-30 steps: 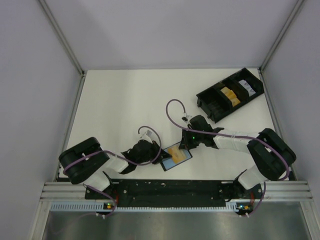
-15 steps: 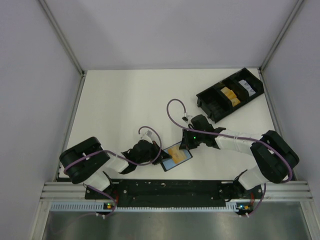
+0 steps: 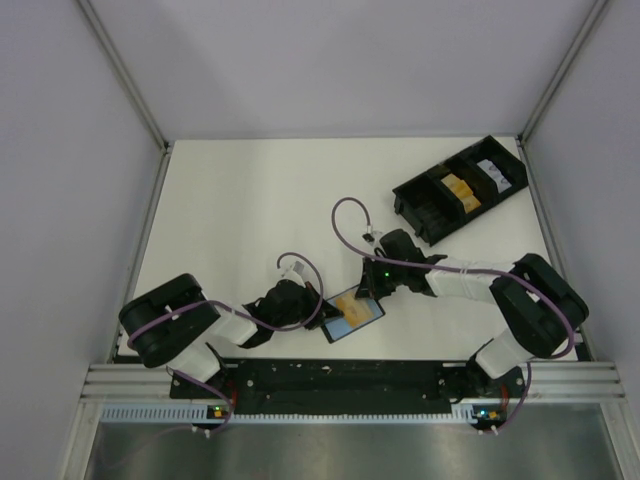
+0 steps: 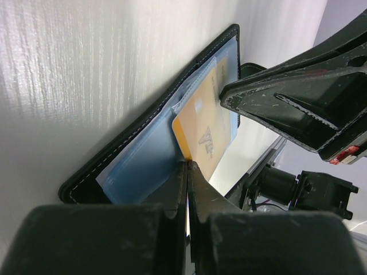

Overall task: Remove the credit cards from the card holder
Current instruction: Remove the credit card from the card holder.

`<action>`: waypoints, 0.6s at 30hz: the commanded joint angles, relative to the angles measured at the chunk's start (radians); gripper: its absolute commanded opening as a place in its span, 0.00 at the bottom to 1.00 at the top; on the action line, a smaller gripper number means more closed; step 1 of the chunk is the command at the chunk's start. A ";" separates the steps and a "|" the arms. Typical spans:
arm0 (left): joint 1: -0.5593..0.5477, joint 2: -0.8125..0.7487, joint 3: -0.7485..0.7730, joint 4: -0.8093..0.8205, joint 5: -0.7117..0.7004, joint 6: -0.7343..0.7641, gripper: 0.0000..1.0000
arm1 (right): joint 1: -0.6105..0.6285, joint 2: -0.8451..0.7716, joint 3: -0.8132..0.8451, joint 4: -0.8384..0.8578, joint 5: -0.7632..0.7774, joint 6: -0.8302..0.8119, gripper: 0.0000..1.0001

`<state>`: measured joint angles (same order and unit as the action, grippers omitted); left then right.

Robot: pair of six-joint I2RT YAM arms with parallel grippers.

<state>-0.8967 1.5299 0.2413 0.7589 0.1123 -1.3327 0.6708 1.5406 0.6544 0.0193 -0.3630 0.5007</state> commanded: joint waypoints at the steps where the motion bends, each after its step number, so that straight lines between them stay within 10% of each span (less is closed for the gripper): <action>1: -0.004 -0.007 0.001 0.039 -0.002 0.015 0.00 | -0.010 0.024 -0.018 -0.010 0.033 0.006 0.00; 18: -0.004 -0.062 -0.071 0.043 -0.028 -0.013 0.00 | -0.025 0.044 -0.015 -0.105 0.088 -0.001 0.00</action>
<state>-0.8967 1.4868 0.1875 0.7719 0.1024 -1.3418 0.6628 1.5455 0.6548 0.0067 -0.3538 0.5320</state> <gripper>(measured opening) 0.007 0.003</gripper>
